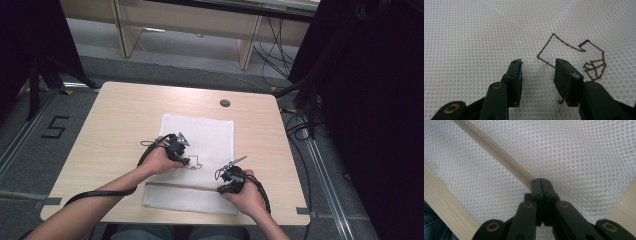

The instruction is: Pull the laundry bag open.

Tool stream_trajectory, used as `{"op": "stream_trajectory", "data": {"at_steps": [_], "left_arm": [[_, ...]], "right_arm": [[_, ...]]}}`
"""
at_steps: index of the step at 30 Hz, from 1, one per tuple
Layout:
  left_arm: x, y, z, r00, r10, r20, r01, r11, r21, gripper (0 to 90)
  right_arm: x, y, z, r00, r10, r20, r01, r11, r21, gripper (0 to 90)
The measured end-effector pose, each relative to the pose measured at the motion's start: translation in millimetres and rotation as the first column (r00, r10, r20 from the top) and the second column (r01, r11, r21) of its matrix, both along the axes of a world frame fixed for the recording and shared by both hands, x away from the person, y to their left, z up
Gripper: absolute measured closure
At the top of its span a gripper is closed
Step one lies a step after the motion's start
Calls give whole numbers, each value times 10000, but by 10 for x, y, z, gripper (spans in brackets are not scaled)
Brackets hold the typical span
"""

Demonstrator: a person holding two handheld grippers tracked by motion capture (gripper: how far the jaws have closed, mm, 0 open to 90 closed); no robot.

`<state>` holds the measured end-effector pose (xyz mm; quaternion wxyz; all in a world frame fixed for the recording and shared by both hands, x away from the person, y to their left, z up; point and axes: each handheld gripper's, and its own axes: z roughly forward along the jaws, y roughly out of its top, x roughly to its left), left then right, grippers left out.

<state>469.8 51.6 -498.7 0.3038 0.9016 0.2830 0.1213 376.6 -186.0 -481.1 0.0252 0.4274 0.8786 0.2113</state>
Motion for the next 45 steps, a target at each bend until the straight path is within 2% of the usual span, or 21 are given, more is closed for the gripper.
{"op": "stream_trajectory", "data": {"at_steps": [3, 4, 5, 8, 9, 10, 11, 12, 13, 18, 22, 26, 32, 33, 37, 38, 39, 41, 42, 43, 45], "left_arm": [[-56, 61, 67, 9999, -64, 130, 68, 9996, -274, 569], [-106, 116, 129, 9996, -209, 180, 214, 9993, -298, 574], [-145, 155, 162, 9990, -327, 291, 337, 9988, -355, 604], [-351, 352, 284, 9975, -654, 273, 665, 9969, -422, 727], [-427, 422, 311, 9964, -831, 152, 837, 9957, -405, 767], [-511, 484, 326, 9955, -941, 77, 944, 9942, -515, 795], [-582, 548, 335, 9939, -1100, -53, 1097, 9930, -427, 822], [-637, 620, 344, 9897, -1408, -262, 1405, 9900, -144, 846], [-693, 669, 328, 9882, -1487, -364, 1483, 9889, -126, 857], [-862, 818, 148, 9855, -1341, -1042, 1311, 9907, -354, 862], [-874, 827, 84, 9863, -1209, -1120, 1182, 9925, -303, 846], [-841, 825, 42, 9871, -1268, -974, 1276, 9918, 11, 843], [-869, 837, 28, 9896, -1091, -938, 1089, 9940, -69, 844], [-882, 836, 30, 9910, -1117, -738, 1122, 9937, 30, 843], [-923, 847, 18, 9930, -899, -764, 889, 9959, -159, 839], [-919, 861, 24, 9924, -1008, -705, 1005, 9949, -77, 835], [-919, 865, 31, 9923, -1008, -713, 1005, 9949, -77, 827], [-915, 866, 46, 9928, -1032, -612, 1023, 9946, -183, 793], [-928, 841, 37, 9964, -738, -413, 710, 9954, -643, 761], [-922, 836, 48, 9971, -717, -239, 697, 9947, -756, 729], [-909, 821, 75, 9985, -540, 44, 542, 9917, -1163, 664]], "right_arm": [[-17, -12, 10, 9994, -303, -148, 304, 9995, 111, 900], [-7, -38, 12, 9997, -215, 127, 212, 9994, 257, 900], [-18, -62, 46, 9986, -523, 45, 521, 9981, 335, 900], [-25, -162, 136, 9977, -634, 259, 626, 9976, 310, 900], [-32, -207, 164, 9979, -516, 398, 500, 9979, 404, 900], [-59, -246, 198, 9967, -784, 212, 774, 9960, 437, 900], [-70, -294, 209, 9972, -648, 361, 628, 9965, 561, 900], [-98, -329, 224, 9969, -710, 325, 691, 9961, 546, 900], [-138, -350, 237, 9963, -840, 177, 830, 9952, 524, 900], [-286, -391, 181, 9985, -542, -49, 544, 9979, 345, 900], [-323, -362, 95, 9939, -835, -721, 840, 9964, 52, 900], [-282, -379, 34, 9986, -262, -462, 259, 9996, -75, 900], [-309, -344, 14, 9969, -436, -650, 419, 9987, -278, 900], [-306, -340, 6, 9976, -327, -613, 313, 9992, -240, 900], [-311, -331, -9, 9988, -138, -463, 134, 9999, -89, 900], [-323, -326, -4, 9974, -395, -596, 388, 9992, -119, 900], [-315, -337, -11, 9980, -307, -547, 308, 9995, 1, 900], [-304, -357, -12, 9980, -306, -556, 311, 9995, 82, 897], [-321, -351, 7, 9955, -593, -741, 610, 9979, 207, 884], [-313, -366, 23, 9976, -514, -461, 528, 9982, 284, 867], [-313, -392, 83, 9959, -894, -108, 899, 9944, 564, 820]]}}
